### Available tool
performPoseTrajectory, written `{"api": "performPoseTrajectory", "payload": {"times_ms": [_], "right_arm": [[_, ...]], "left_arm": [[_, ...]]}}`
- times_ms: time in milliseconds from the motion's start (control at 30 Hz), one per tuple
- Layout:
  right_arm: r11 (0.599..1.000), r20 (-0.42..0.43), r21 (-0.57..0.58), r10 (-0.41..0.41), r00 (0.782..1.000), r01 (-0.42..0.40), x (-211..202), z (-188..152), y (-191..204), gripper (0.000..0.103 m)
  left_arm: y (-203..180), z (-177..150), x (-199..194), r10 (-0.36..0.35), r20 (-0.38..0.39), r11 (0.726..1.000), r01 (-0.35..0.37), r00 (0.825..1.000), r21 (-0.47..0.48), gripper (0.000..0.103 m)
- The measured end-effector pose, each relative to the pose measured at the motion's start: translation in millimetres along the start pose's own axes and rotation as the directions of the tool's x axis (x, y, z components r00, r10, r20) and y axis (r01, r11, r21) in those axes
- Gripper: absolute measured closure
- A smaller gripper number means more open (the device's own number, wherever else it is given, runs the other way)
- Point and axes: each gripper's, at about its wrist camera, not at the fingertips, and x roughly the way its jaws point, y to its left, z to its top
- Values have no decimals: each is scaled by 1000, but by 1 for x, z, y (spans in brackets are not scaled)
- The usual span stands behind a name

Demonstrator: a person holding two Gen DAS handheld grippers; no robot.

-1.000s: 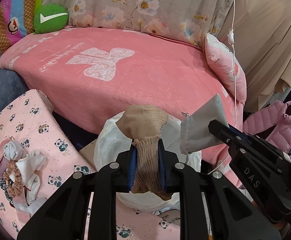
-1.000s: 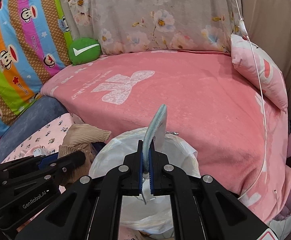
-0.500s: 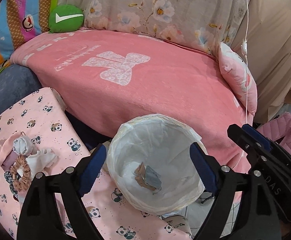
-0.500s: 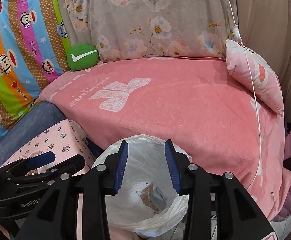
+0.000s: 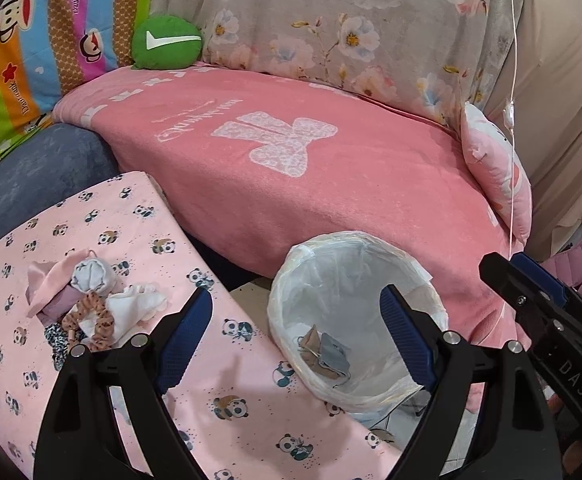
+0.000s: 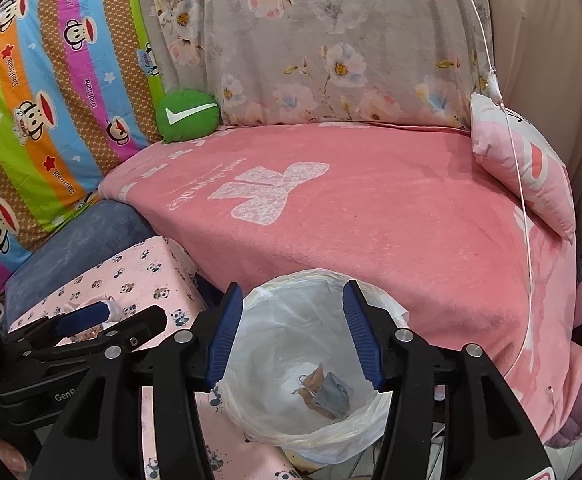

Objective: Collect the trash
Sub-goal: 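Open both tools to drop the sock and cloth into the bin, then move both open tools back over the clothes pile, then grasp the pink-white strip with the left tool while the right tool grasps the grey sock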

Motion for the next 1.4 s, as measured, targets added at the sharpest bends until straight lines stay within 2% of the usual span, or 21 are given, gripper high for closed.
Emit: {"api": "performPoseTrajectory", "payload": {"times_ms": [367,667,767,1067,1400], "right_arm": [[992,-67,-99,71,995,-77,6,-30,60,44],[977,-147,-155,121,982,-144,17,-62,113,42],[972,-169,-173,132,977,-161,21,-73,130,39],[958,-260,-195,155,953,-209,44,-104,167,38],[947,-335,-220,153,930,-235,70,-128,198,38]], "left_arm": [[64,-28,-17,139,-9,988,-139,990,-69,14],[126,-66,-24,206,-86,965,-217,975,-149,13],[143,-78,-26,218,-112,955,-236,969,-180,13],[175,-114,-23,216,-192,938,-258,957,-231,13],[189,-135,-12,193,-237,941,-249,952,-231,13]]}}
